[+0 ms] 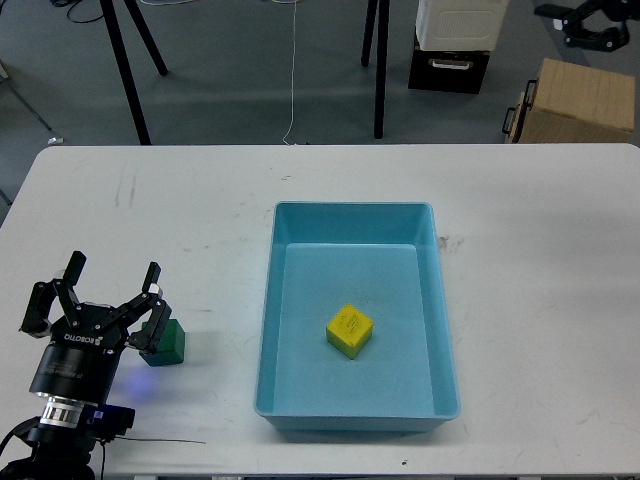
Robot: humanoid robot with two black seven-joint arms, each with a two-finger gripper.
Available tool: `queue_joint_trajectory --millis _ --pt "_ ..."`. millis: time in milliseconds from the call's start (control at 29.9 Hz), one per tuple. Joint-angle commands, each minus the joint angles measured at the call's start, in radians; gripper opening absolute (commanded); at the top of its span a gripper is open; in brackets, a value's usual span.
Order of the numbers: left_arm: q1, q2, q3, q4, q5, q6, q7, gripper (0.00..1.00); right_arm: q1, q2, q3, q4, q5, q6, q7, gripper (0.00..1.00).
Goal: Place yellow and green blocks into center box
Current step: 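Withdraw the right gripper and raise the left gripper away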
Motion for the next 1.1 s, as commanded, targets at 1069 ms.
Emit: queue_joint_trajectory --millis 1069 --pt "-0.047 0.0 0.001 0.032 -0.007 0.0 -0.001 1.0 -0.263 0.142 0.348 0.048 -0.121 0.0 0.009 1.0"
